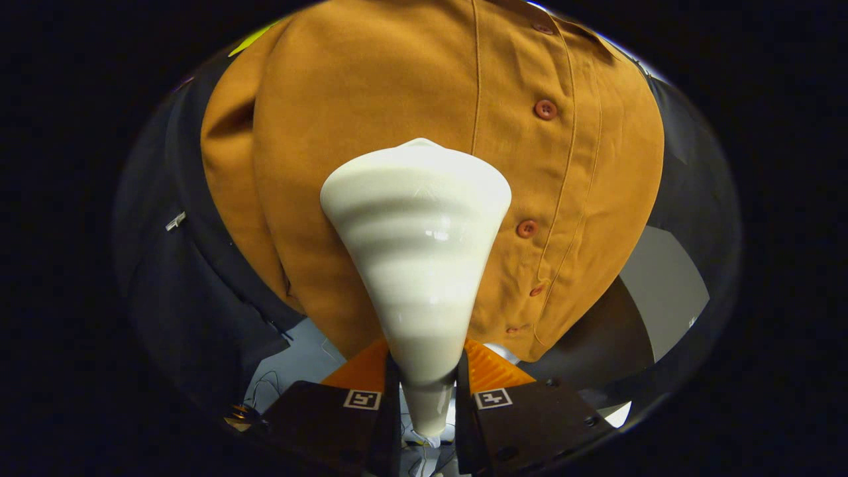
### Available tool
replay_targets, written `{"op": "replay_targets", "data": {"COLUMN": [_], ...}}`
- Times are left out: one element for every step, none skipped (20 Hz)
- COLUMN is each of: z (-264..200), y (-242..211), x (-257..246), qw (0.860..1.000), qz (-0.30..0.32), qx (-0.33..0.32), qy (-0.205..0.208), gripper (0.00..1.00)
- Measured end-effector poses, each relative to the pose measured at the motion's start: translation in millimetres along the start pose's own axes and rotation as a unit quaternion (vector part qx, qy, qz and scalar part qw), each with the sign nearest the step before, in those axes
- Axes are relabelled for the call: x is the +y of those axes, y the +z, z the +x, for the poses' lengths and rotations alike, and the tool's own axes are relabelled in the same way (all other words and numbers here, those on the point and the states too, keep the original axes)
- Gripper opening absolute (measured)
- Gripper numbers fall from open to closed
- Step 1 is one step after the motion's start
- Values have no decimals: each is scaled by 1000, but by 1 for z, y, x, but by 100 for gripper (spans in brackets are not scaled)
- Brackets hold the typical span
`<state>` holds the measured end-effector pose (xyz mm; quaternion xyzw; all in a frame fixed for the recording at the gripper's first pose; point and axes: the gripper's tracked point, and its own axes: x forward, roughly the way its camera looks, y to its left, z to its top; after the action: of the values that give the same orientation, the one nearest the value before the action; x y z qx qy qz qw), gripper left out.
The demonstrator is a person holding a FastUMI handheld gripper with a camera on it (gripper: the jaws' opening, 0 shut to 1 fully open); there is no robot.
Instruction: Iron the clothes twice with a garment steamer, once on the left side and once on the right side.
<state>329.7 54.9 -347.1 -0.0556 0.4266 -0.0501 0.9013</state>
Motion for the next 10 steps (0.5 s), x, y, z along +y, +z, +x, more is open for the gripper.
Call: {"op": "replay_targets", "data": {"z": [3, 6, 8, 9, 12, 14, 14, 16, 16, 17], "y": [-6, -12, -17, -22, -28, -34, -40, -48, -54, -60], "x": [0, -1, -1, 0, 1, 2, 4, 5, 6, 7], "qw": [1000, 1000, 1000, 1000, 1000, 999, 999, 999, 998, 998], "qz": [1, 3, 4, 4, 4, 3, 2, 2, 2, 2], "qx": [6, 11, 16, 21, 26, 33, 40, 48, 55, 61], "qy": [0, -1, -1, -1, 0, 1, 2, 3, 4, 4], "gripper": [36, 36, 36, 36, 36, 36, 36, 36, 36, 36]}}
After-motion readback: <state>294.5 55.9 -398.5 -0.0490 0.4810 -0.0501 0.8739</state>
